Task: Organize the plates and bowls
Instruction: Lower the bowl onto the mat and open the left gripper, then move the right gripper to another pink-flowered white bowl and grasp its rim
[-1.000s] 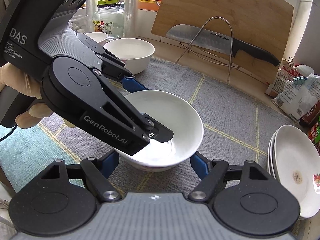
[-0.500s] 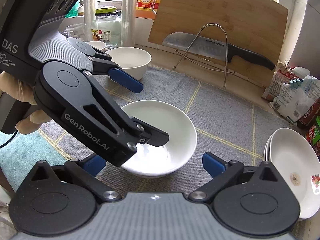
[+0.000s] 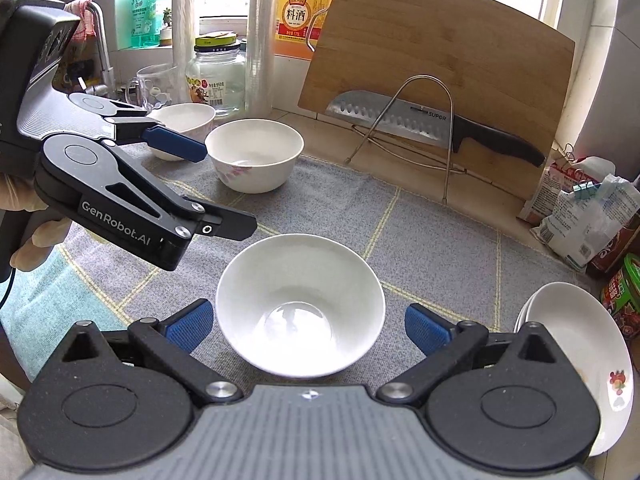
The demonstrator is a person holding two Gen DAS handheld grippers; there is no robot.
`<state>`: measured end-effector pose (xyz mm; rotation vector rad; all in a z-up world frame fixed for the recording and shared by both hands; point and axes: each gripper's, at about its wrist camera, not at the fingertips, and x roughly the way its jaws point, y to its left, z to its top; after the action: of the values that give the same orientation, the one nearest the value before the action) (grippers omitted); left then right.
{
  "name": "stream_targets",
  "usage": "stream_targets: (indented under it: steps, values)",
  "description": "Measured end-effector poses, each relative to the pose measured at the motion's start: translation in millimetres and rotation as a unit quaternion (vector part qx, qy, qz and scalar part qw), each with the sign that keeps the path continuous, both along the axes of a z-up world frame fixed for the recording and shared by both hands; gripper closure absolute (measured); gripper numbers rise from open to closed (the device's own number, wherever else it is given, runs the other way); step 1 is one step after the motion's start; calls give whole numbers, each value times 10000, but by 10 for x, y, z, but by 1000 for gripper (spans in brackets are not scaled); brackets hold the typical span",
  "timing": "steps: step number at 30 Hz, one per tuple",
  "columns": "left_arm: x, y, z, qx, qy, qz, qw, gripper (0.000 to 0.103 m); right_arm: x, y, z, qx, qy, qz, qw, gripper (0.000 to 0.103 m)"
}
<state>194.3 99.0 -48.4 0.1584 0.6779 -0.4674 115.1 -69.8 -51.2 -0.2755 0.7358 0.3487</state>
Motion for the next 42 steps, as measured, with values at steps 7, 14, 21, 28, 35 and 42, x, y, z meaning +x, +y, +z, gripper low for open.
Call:
stream_targets:
  steps: [7,14,21,28,35,42]
  values:
    - [-15,300,-21,-82,-128,512,9986,6,152,137,70,23,-9,224,9997,0]
    - [17,438,-63,114,-267,824,9962,6,348,273,154,103,85,447,9989,0]
    - [102,448,-127,239,-307,909,9951,6,622,413,228,93,147,640,9978,0]
    - [207,389,-190,274,-302,869,9954,6,945,543,270,220,315,928,9949,0]
    - [321,340,-242,382,-300,903,9947,6,1290,616,241,198,570,1127,9918,0]
    - [442,275,-326,462,-227,914,9945,6,1583,650,155,266,785,1264,9885,0]
